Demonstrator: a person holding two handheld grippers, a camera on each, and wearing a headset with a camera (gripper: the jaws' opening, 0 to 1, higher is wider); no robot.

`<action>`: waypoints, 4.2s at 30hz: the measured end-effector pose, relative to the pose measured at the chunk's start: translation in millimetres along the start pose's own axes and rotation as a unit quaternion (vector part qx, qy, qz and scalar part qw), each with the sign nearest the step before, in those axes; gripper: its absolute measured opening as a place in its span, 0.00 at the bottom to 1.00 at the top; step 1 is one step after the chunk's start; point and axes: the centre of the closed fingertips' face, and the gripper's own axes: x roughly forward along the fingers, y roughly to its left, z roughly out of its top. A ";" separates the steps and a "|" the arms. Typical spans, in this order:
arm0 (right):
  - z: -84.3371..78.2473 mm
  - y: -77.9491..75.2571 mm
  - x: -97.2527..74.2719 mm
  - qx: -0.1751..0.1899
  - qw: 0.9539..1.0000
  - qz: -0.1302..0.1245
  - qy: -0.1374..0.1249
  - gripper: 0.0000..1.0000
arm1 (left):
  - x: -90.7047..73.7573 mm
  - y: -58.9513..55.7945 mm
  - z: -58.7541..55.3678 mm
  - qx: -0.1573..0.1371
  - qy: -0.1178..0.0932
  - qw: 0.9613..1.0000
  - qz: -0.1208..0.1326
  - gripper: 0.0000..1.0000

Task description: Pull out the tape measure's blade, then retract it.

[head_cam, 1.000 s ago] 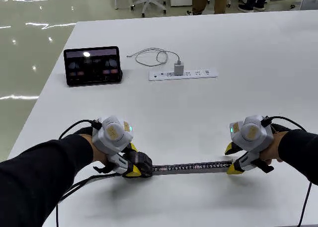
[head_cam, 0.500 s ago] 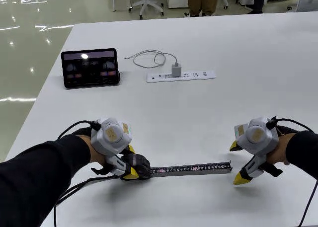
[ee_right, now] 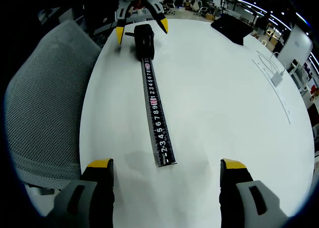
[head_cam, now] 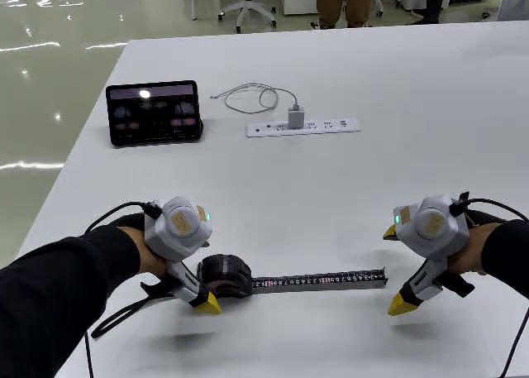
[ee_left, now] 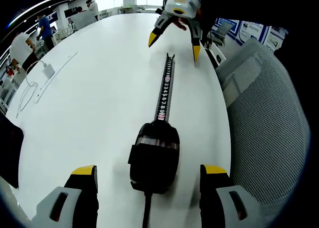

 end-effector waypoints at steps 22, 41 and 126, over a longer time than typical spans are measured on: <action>0.1 -16.4 -23.2 0.129 0.981 -0.100 -0.100 1.00 | -30.3 16.3 -4.8 -0.139 -0.120 0.980 0.081 1.00; -36.7 17.9 -71.2 0.212 0.948 -0.165 -0.170 1.00 | -92.6 -0.5 -55.6 -0.237 -0.213 0.932 0.172 1.00; -45.9 46.8 -113.4 0.171 0.957 -0.165 -0.167 1.00 | -61.6 -18.7 3.5 -0.286 -0.198 0.909 0.228 1.00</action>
